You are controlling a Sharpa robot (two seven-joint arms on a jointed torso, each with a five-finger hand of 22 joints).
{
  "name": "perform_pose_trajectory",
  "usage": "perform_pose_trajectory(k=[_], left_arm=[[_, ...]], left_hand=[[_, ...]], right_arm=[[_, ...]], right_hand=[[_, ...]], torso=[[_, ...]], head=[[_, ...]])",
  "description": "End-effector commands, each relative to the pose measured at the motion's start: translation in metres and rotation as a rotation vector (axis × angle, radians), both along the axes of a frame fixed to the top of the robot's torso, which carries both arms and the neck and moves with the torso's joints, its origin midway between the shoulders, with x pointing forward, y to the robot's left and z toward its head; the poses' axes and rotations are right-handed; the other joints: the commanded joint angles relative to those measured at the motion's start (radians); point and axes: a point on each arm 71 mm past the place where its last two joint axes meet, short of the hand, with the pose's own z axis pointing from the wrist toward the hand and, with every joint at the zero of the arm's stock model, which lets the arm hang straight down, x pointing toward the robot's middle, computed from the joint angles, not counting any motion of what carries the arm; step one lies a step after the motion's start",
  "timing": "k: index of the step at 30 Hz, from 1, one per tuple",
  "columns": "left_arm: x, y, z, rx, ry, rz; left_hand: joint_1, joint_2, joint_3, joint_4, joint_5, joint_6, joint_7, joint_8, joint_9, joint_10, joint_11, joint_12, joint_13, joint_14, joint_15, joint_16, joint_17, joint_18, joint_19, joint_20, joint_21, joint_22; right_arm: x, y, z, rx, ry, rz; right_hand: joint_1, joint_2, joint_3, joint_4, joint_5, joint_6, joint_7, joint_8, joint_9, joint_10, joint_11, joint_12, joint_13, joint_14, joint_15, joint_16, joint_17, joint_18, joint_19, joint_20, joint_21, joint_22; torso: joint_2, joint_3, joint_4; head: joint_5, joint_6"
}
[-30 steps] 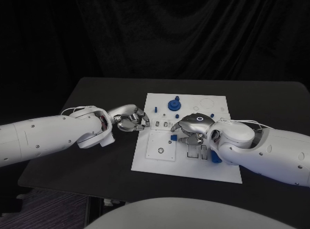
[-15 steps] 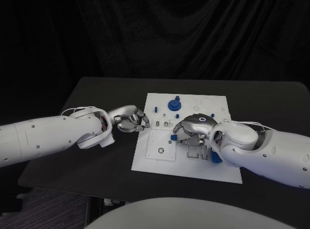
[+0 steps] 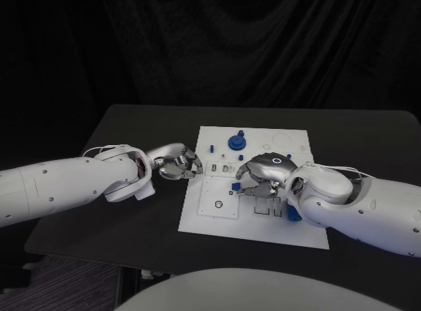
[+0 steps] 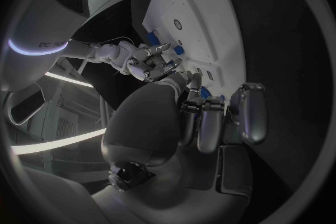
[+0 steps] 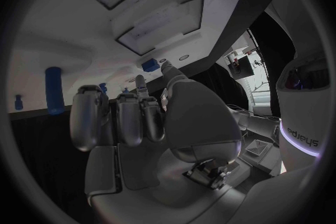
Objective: Assemble the parts on the task board
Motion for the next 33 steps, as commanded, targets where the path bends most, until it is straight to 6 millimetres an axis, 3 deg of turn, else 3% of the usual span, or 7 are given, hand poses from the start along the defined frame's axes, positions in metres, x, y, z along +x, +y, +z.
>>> perform_pose_trajectory(k=[1, 10, 17, 23, 25, 27, 33], left_arm=[[-0.001, -0.002, -0.001, -0.008, 0.015, -0.008], [-0.001, -0.002, -0.002, -0.006, 0.022, -0.012], [-0.001, -0.002, -0.002, -0.006, 0.023, -0.013], [-0.001, -0.002, -0.002, -0.005, 0.025, -0.014], [0.0, -0.002, -0.002, -0.005, 0.025, -0.014], [0.0, -0.003, -0.002, -0.004, 0.026, -0.015], [0.0, -0.003, -0.003, -0.004, 0.027, -0.015]], left_hand=[[0.01, 0.003, 0.004, 0.0, 0.004, 0.0, 0.004, -0.005, -0.001, 0.105, 0.009, -0.001, 0.26, 0.104, 0.005, 0.003, 0.263, -0.008, -0.006, 0.003, -0.004, 0.183], [0.009, 0.0, 0.003, 0.0, 0.004, 0.0, 0.005, -0.006, -0.002, 0.105, 0.009, -0.001, 0.26, 0.104, 0.005, 0.003, 0.263, -0.008, -0.008, 0.003, -0.007, 0.182], [0.009, 0.0, 0.003, 0.0, 0.004, 0.0, 0.005, -0.006, -0.002, 0.105, 0.009, -0.001, 0.26, 0.104, 0.005, 0.003, 0.263, -0.008, -0.008, 0.003, -0.007, 0.182], [0.009, -0.002, 0.002, 0.001, 0.004, 0.0, 0.005, -0.006, -0.003, 0.105, 0.01, -0.001, 0.26, 0.104, 0.006, 0.003, 0.263, -0.008, -0.009, 0.004, -0.007, 0.182], [0.009, -0.002, 0.002, 0.001, 0.004, 0.0, 0.005, -0.006, -0.003, 0.105, 0.01, -0.001, 0.26, 0.104, 0.006, 0.003, 0.263, -0.008, -0.009, 0.004, -0.007, 0.182], [0.009, -0.002, 0.002, 0.001, 0.004, 0.0, 0.005, -0.006, -0.003, 0.105, 0.01, -0.001, 0.26, 0.104, 0.006, 0.003, 0.263, -0.008, -0.009, 0.004, -0.007, 0.182], [0.009, -0.002, 0.002, 0.002, 0.004, 0.001, 0.005, -0.006, -0.003, 0.105, 0.01, -0.001, 0.26, 0.104, 0.006, 0.003, 0.263, -0.007, -0.011, 0.004, -0.01, 0.181]], right_arm=[[0.001, 0.0, 0.0, 0.008, -0.007, -0.024], [0.0, 0.002, -0.006, -0.012, 0.013, -0.028], [-0.002, 0.003, -0.01, -0.014, 0.022, -0.025], [-0.003, 0.004, -0.011, -0.012, 0.024, -0.019], [-0.003, 0.004, -0.011, -0.012, 0.024, -0.018], [-0.003, 0.004, -0.011, -0.01, 0.023, -0.017], [-0.002, 0.002, -0.008, 0.024, -0.002, -0.019]], right_hand=[[0.002, 0.011, 0.002, 0.003, 0.023, -0.003, -0.001, 0.014, 0.007, 0.029, 0.007, 0.003, 0.178, 0.062, 0.007, 0.004, 0.113, 0.015, 0.014, 0.006, -0.007, 0.191], [0.021, 0.016, 0.006, -0.014, 0.088, -0.013, 0.0, 0.041, 0.02, 0.025, 0.007, 0.001, 0.175, 0.061, 0.007, 0.002, 0.109, 0.017, 0.011, 0.006, -0.013, 0.189], [0.033, 0.012, 0.008, -0.025, 0.098, -0.014, 0.0, 0.049, 0.023, 0.023, 0.008, -0.001, 0.173, 0.06, 0.007, 0.001, 0.108, 0.017, 0.01, 0.007, -0.015, 0.189], [0.053, 0.01, 0.018, -0.046, 0.147, 0.001, -0.002, 0.076, 0.035, 0.022, 0.006, -0.001, 0.172, 0.06, 0.006, 0.001, 0.107, 0.017, 0.01, 0.006, -0.015, 0.189], [0.059, 0.01, 0.024, -0.053, 0.171, 0.011, -0.005, 0.087, 0.04, 0.022, 0.003, -0.001, 0.172, 0.059, 0.004, 0.002, 0.107, 0.017, 0.01, 0.005, -0.016, 0.189], [0.072, 0.008, 0.038, -0.066, 0.236, 0.026, -0.01, 0.103, 0.048, 0.021, -0.002, -0.001, 0.172, 0.059, 0.0, 0.001, 0.106, 0.018, 0.01, 0.001, -0.016, 0.189], [0.094, 0.007, 0.081, -0.094, 0.352, 0.054, -0.021, 0.136, 0.068, 0.023, -0.012, -0.001, 0.174, 0.059, -0.008, 0.001, 0.105, 0.018, 0.01, -0.006, -0.016, 0.189]], torso=[[0.0, -0.0008, 0.0013], [0.0, -0.0007, 0.0016], [-0.001, -0.0016, 0.0021], [-0.002, -0.0015, 0.003], [-0.002, -0.0014, 0.003], [-0.003, -0.0013, 0.0025], [-0.002, -0.0011, 0.0014]], head=[[-0.004, 0.0], [-0.002, 0.0], [-0.001, 0.0], [-0.002, 0.0], [-0.001, 0.0], [0.0, 0.0], [0.0, 0.0]])
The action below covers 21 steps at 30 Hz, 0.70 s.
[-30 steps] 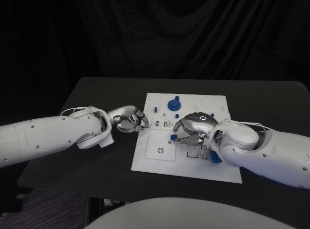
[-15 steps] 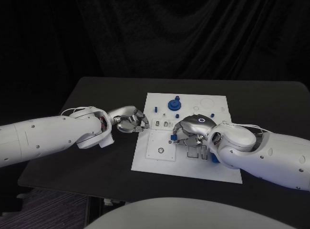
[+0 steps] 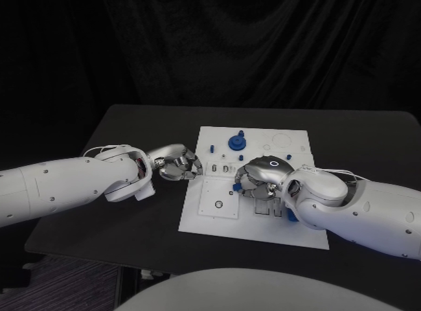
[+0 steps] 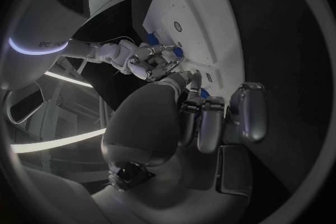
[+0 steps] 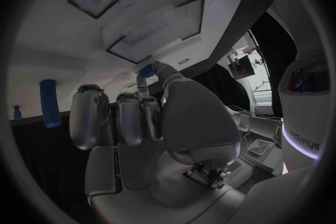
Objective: Assemble the parts on the task board
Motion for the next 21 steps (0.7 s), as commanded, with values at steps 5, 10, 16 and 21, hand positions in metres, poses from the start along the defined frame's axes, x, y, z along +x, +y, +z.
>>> perform_pose_trajectory(k=[5, 10, 16, 21], left_arm=[[-0.001, -0.003, -0.001, -0.011, 0.01, -0.011], [0.0, -0.005, -0.001, -0.016, 0.006, -0.015], [0.0, -0.005, -0.001, -0.019, 0.0, -0.015], [0.0, -0.006, -0.001, -0.018, 0.002, -0.015]], left_hand=[[0.01, -0.001, 0.002, 0.002, 0.004, 0.001, 0.005, -0.006, -0.002, 0.105, 0.01, -0.001, 0.26, 0.104, 0.006, 0.003, 0.263, -0.007, -0.007, 0.0, -0.006, 0.181], [0.01, 0.0, 0.003, 0.003, 0.005, 0.001, 0.005, -0.007, -0.002, 0.105, 0.01, -0.001, 0.26, 0.104, 0.006, 0.003, 0.263, -0.007, -0.009, 0.0, -0.008, 0.181], [0.01, 0.001, 0.003, 0.004, 0.006, 0.001, 0.005, -0.007, -0.003, 0.105, 0.01, -0.001, 0.26, 0.104, 0.006, 0.003, 0.263, -0.006, -0.011, 0.001, -0.011, 0.18], [0.011, 0.002, 0.005, 0.005, 0.008, 0.002, 0.005, -0.007, -0.003, 0.105, 0.01, -0.001, 0.26, 0.104, 0.007, 0.003, 0.263, -0.005, -0.015, 0.001, -0.015, 0.178]], right_arm=[[0.001, -0.007, 0.006, 0.078, -0.06, -0.021], [0.005, -0.018, 0.018, 0.145, -0.061, -0.065], [0.025, -0.037, 0.062, 0.225, 0.037, -0.157], [0.04, -0.05, 0.101, 0.249, 0.061, -0.186]], right_hand=[[0.038, 0.014, 0.054, -0.031, 0.075, 0.064, -0.019, 0.054, 0.033, 0.031, -0.022, 0.003, 0.181, 0.058, -0.018, 0.0, 0.102, 0.017, 0.011, -0.014, -0.002, 0.19], [0.035, 0.013, 0.061, -0.036, 0.075, 0.077, -0.025, 0.068, 0.043, 0.034, -0.027, 0.005, 0.184, 0.059, -0.023, 0.001, 0.104, 0.016, 0.013, -0.019, 0.004, 0.191], [0.025, 0.008, 0.062, -0.035, 0.057, 0.079, -0.03, 0.077, 0.053, 0.04, -0.032, 0.009, 0.189, 0.062, -0.027, 0.005, 0.109, 0.014, 0.017, -0.023, 0.012, 0.194], [0.021, 0.008, 0.063, -0.034, 0.045, 0.075, -0.031, 0.079, 0.056, 0.045, -0.033, 0.012, 0.194, 0.063, -0.028, 0.006, 0.11, 0.013, 0.019, -0.025, 0.016, 0.195]], torso=[[0.001, 0.0003, -0.0006], [0.001, 0.0003, -0.0012], [0.0, 0.0, 0.0001], [-0.002, -0.0011, 0.0013]], head=[[0.0, 0.0], [-0.002, 0.0], [-0.013, 0.0], [-0.024, 0.0]])
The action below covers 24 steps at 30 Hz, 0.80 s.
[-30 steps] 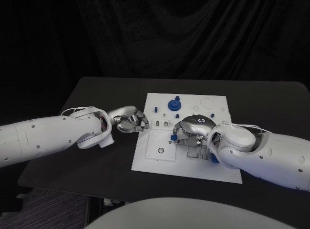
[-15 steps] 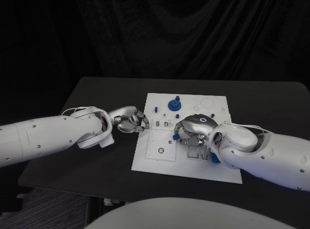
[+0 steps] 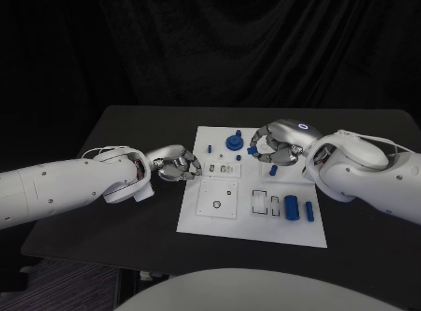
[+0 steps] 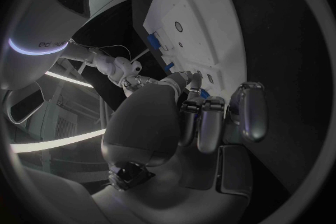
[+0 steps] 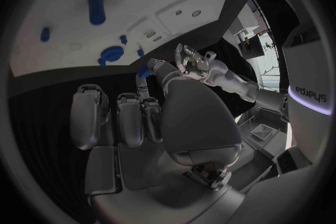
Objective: Assemble the parts on the task board
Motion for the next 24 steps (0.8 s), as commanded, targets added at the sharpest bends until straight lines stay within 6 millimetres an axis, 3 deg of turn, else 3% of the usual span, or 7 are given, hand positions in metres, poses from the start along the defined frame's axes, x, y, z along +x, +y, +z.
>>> perform_pose_trajectory(k=[1, 7, 9, 12, 15, 24], left_arm=[[-0.001, -0.003, 0.0, -0.016, 0.0, -0.009], [0.0, -0.005, 0.0, -0.02, -0.003, -0.013], [0.0, -0.005, 0.0, -0.02, -0.003, -0.013], [0.0, -0.005, 0.0, -0.021, -0.004, -0.013], [0.0, -0.005, 0.0, -0.021, -0.005, -0.013], [0.0, -0.005, 0.0, -0.022, -0.006, -0.014]], left_hand=[[0.011, 0.002, 0.004, 0.004, 0.004, 0.002, 0.005, -0.007, -0.001, 0.106, 0.008, -0.001, 0.261, 0.104, 0.007, 0.003, 0.263, -0.005, -0.008, 0.001, -0.005, 0.178], [0.011, 0.002, 0.005, 0.006, 0.006, 0.003, 0.005, -0.007, -0.002, 0.106, 0.009, -0.001, 0.261, 0.104, 0.007, 0.003, 0.263, -0.005, -0.009, 0.002, -0.006, 0.178], [0.011, 0.002, 0.005, 0.006, 0.006, 0.003, 0.005, -0.007, -0.002, 0.106, 0.009, -0.001, 0.261, 0.104, 0.007, 0.003, 0.263, -0.005, -0.009, 0.002, -0.006, 0.178], [0.011, 0.003, 0.005, 0.006, 0.006, 0.003, 0.005, -0.007, -0.002, 0.106, 0.009, -0.001, 0.261, 0.104, 0.007, 0.003, 0.263, -0.005, -0.009, 0.002, -0.006, 0.178], [0.011, 0.003, 0.005, 0.006, 0.006, 0.003, 0.005, -0.007, -0.002, 0.106, 0.009, -0.001, 0.261, 0.104, 0.007, 0.003, 0.263, -0.005, -0.009, 0.002, -0.006, 0.178], [0.012, 0.003, 0.006, 0.007, 0.008, 0.004, 0.005, -0.007, -0.002, 0.106, 0.009, -0.001, 0.261, 0.104, 0.007, 0.003, 0.263, -0.005, -0.01, 0.002, -0.007, 0.178]], right_arm=[[0.006, -0.006, 0.018, 0.075, 0.117, -0.029], [0.012, -0.019, 0.047, 0.147, 0.186, -0.042], [0.011, -0.022, 0.051, 0.181, 0.211, -0.035], [0.009, -0.025, 0.054, 0.243, 0.247, -0.026], [0.004, -0.027, 0.057, 0.337, 0.309, 0.0], [-0.01, -0.031, 0.057, 0.472, 0.478, 0.045]], right_hand=[[-0.009, 0.008, 0.006, 0.003, -0.014, 0.034, -0.037, 0.043, 0.052, 0.047, -0.006, 0.004, 0.195, 0.063, -0.007, 0.005, 0.109, 0.013, 0.022, -0.008, 0.003, 0.195], [-0.012, 0.008, 0.006, 0.005, -0.025, 0.032, -0.038, 0.044, 0.054, 0.049, -0.007, 0.005, 0.197, 0.063, -0.007, 0.004, 0.108, 0.013, 0.022, -0.008, 0.003, 0.195], [-0.012, 0.008, 0.006, 0.005, -0.025, 0.032, -0.038, 0.044, 0.055, 0.05, -0.007, 0.006, 0.198, 0.063, -0.007, 0.005, 0.109, 0.013, 0.022, -0.008, 0.003, 0.195], [-0.012, 0.008, 0.007, 0.005, -0.027, 0.034, -0.039, 0.046, 0.056, 0.052, -0.007, 0.007, 0.2, 0.063, -0.008, 0.005, 0.109, 0.013, 0.023, -0.008, 0.003, 0.195], [-0.009, 0.008, 0.006, 0.005, -0.064, 0.034, -0.042, 0.055, 0.065, 0.048, -0.01, 0.005, 0.195, 0.059, -0.01, -0.005, 0.097, 0.015, 0.018, -0.01, -0.008, 0.192], [-0.002, 0.009, 0.008, 0.003, -0.073, 0.03, -0.042, 0.057, 0.068, 0.048, -0.01, 0.005, 0.196, 0.058, -0.01, -0.006, 0.096, 0.015, 0.017, -0.01, -0.008, 0.192]], torso=[[-0.003, -0.0018, 0.0016], [-0.002, -0.0025, -0.0022], [-0.001, -0.0025, -0.0008], [-0.001, -0.0027, 0.0006], [-0.001, -0.0028, 0.0009], [0.004, -0.0008, 0.006]], head=[[-0.009, 0.0], [-0.016, 0.0], [-0.02, 0.0], [-0.021, 0.0], [-0.024, 0.0], [-0.03, 0.0]])
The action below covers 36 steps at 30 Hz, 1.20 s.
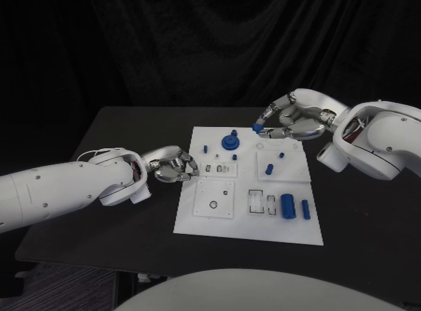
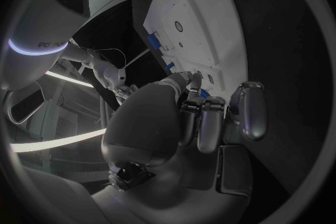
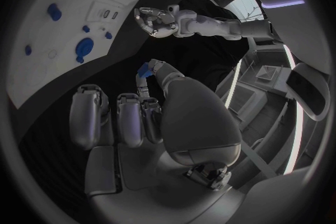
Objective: Assemble the parts on the task board
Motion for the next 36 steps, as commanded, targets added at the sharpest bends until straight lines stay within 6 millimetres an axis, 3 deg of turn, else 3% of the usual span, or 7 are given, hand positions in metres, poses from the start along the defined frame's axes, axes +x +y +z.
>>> perform_pose_trajectory(k=[1, 10, 25, 30, 36], left_arm=[[-0.001, -0.002, 0.0, -0.02, -0.005, -0.01], [-0.001, -0.002, 0.0, -0.023, -0.007, -0.013], [0.0, -0.002, 0.004, -0.056, -0.058, -0.019], [0.001, -0.005, 0.01, -0.104, -0.134, -0.035], [0.002, -0.009, 0.016, -0.141, -0.229, -0.06]], left_hand=[[0.008, -0.001, 0.003, 0.004, 0.004, 0.004, 0.005, -0.007, -0.001, 0.108, 0.007, -0.001, 0.26, 0.104, 0.007, 0.003, 0.263, -0.005, -0.006, -0.002, -0.006, 0.178], [0.009, 0.0, 0.004, 0.004, 0.006, 0.004, 0.005, -0.007, -0.001, 0.108, 0.007, -0.001, 0.26, 0.104, 0.007, 0.003, 0.263, -0.005, -0.007, -0.002, -0.006, 0.178], [0.015, -0.003, 0.007, 0.005, 0.012, -0.01, 0.009, -0.016, -0.007, 0.108, 0.009, -0.001, 0.26, 0.104, 0.008, 0.003, 0.263, -0.005, -0.006, -0.001, -0.004, 0.179], [0.026, -0.013, 0.014, 0.005, 0.037, -0.036, 0.018, -0.034, -0.018, 0.108, 0.014, -0.001, 0.26, 0.104, 0.012, 0.003, 0.263, -0.007, -0.002, 0.003, 0.001, 0.181], [0.04, -0.018, 0.024, 0.011, 0.049, -0.054, 0.022, -0.055, -0.032, 0.108, 0.014, -0.001, 0.26, 0.104, 0.013, 0.003, 0.263, -0.007, 0.001, 0.004, 0.005, 0.182]], right_arm=[[-0.009, 0.003, 0.0, 0.124, 0.141, 0.061], [-0.014, 0.002, -0.004, 0.172, 0.272, 0.073], [-0.017, 0.0, -0.012, 0.178, 0.353, 0.079], [-0.013, 0.0, -0.016, 0.086, 0.263, 0.083], [-0.008, 0.005, -0.028, -0.156, 0.016, 0.085]], right_hand=[[0.005, 0.003, 0.004, -0.001, -0.002, 0.034, -0.038, 0.057, 0.069, 0.044, -0.006, 0.0, 0.195, 0.061, -0.006, -0.007, 0.094, 0.016, 0.013, -0.007, -0.005, 0.191], [0.012, 0.006, 0.005, -0.003, -0.002, 0.033, -0.037, 0.063, 0.074, 0.038, -0.006, -0.004, 0.188, 0.058, -0.006, -0.012, 0.088, 0.018, 0.008, -0.007, -0.017, 0.188], [0.021, 0.006, 0.005, -0.006, 0.004, 0.028, -0.036, 0.071, 0.08, 0.037, -0.005, -0.004, 0.188, 0.056, -0.005, -0.016, 0.083, 0.02, 0.005, -0.006, -0.024, 0.186], [0.025, 0.005, 0.005, -0.006, 0.013, 0.025, -0.035, 0.076, 0.083, 0.039, -0.004, -0.002, 0.191, 0.056, -0.005, -0.014, 0.086, 0.019, 0.005, -0.006, -0.022, 0.187], [0.024, -0.005, -0.002, -0.004, 0.03, 0.026, -0.036, 0.087, 0.09, 0.043, -0.005, 0.001, 0.196, 0.059, -0.005, -0.008, 0.092, 0.017, 0.008, -0.006, -0.014, 0.189]], torso=[[0.003, 0.0012, 0.0041], [0.009, 0.0005, 0.0068], [0.006, 0.0009, 0.0048], [0.005, 0.0008, 0.0054], [0.005, 0.0003, 0.0028]], head=[[-0.003, 0.0], [-0.006, 0.0], [0.0, 0.0], [0.004, 0.0], [0.014, 0.0]])
